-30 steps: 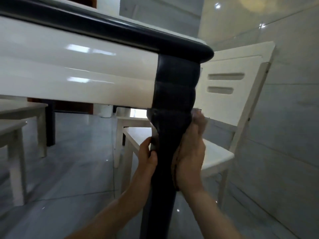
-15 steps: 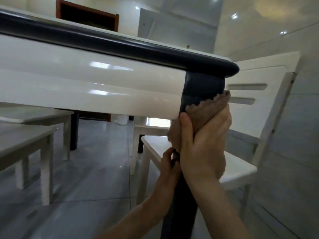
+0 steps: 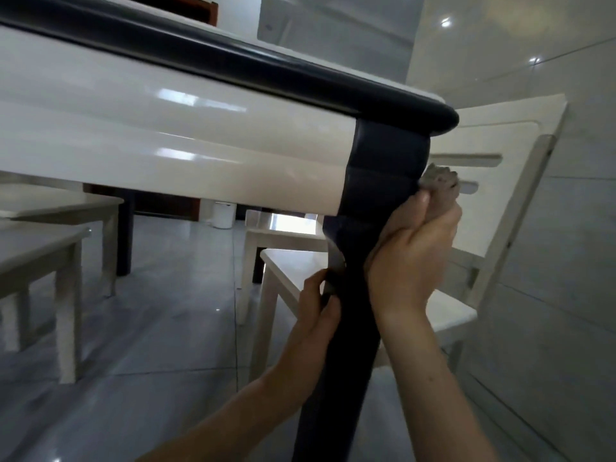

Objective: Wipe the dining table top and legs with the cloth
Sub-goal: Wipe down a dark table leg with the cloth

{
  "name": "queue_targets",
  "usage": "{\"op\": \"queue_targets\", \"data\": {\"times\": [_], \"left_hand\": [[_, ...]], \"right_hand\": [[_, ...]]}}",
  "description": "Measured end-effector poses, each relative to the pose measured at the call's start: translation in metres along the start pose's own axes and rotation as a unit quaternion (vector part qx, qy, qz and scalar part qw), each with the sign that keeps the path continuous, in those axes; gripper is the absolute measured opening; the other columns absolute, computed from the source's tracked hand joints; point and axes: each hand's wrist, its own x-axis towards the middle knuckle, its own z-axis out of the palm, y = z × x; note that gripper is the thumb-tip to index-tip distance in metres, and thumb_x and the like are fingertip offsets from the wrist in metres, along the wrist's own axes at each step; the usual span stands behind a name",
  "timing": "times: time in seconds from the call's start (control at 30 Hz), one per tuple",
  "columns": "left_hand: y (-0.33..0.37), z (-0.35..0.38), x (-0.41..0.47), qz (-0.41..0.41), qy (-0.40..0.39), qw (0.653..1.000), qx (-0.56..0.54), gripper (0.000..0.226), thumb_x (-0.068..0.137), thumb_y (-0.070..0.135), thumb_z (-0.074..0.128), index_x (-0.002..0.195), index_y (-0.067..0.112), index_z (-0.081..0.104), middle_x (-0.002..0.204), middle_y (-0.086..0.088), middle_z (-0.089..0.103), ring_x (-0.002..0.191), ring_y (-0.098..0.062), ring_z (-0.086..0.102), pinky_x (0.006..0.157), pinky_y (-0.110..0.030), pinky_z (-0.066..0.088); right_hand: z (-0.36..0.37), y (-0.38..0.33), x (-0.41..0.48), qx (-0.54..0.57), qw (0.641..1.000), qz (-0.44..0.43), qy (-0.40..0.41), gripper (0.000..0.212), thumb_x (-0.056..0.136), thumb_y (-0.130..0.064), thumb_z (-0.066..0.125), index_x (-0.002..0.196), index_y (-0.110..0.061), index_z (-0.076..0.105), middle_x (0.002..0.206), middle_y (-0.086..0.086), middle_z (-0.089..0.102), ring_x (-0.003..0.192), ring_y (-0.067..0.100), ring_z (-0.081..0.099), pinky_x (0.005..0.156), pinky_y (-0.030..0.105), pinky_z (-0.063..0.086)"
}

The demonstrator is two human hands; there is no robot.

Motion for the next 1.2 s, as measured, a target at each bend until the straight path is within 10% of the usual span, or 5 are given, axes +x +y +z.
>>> {"op": "queue_targets", "data": {"times": [0.5,0.67,0.9,1.03,1.2], "left_hand": [[0.030,-0.012,-0.039,0.001,-0.055,0.992,-0.113,0.027,0.101,0.029,0.028,0.127,0.028,0.027,0.123,0.011,0.041,0.115,-0.003,0.045,0.083,0.002,0.041],[0.035,-0.016,-0.040,0.009,-0.068,0.992,-0.105,0.021,0.101,0.022,0.025,0.121,0.028,0.028,0.113,0.016,0.043,0.106,0.004,0.048,0.078,-0.002,0.045],[0.031,-0.018,-0.041,0.011,-0.090,0.989,-0.120,0.022,0.101,0.030,0.024,0.123,0.029,0.027,0.116,0.017,0.041,0.112,0.000,0.045,0.083,-0.002,0.045],[0.025,-0.019,-0.038,0.005,-0.083,0.989,-0.120,0.029,0.100,0.035,0.024,0.129,0.028,0.027,0.123,0.012,0.039,0.108,0.005,0.045,0.081,0.000,0.044],[0.020,-0.012,-0.022,-0.002,-0.021,0.995,-0.099,0.026,0.102,0.019,0.023,0.126,0.024,0.033,0.105,0.019,0.043,0.092,0.021,0.045,0.082,-0.001,0.042]], "right_hand": [[-0.058,0.121,-0.212,-0.030,0.968,0.210,-0.132,0.067,0.093,-0.062,0.031,0.153,-0.039,0.010,0.150,0.022,0.036,0.135,0.047,0.037,0.102,0.070,0.034],[-0.052,0.083,-0.184,-0.047,0.982,0.153,-0.097,0.035,0.099,-0.043,0.030,0.120,-0.071,0.034,0.120,-0.041,0.050,0.116,-0.001,0.053,0.096,0.020,0.043],[-0.051,0.092,-0.185,0.001,0.986,0.119,-0.114,0.063,0.094,-0.024,0.036,0.153,-0.030,0.017,0.144,-0.012,0.044,0.130,0.007,0.047,0.105,0.032,0.044],[-0.068,0.118,-0.228,-0.039,0.963,0.238,-0.122,0.061,0.100,-0.002,0.033,0.143,-0.045,0.028,0.086,-0.012,0.058,0.067,0.008,0.061,0.060,0.013,0.050],[-0.038,0.079,-0.176,-0.035,0.990,0.117,-0.074,0.065,0.095,-0.039,0.043,0.152,-0.038,0.012,0.144,-0.016,0.045,0.116,0.013,0.060,0.091,0.041,0.052]]}}
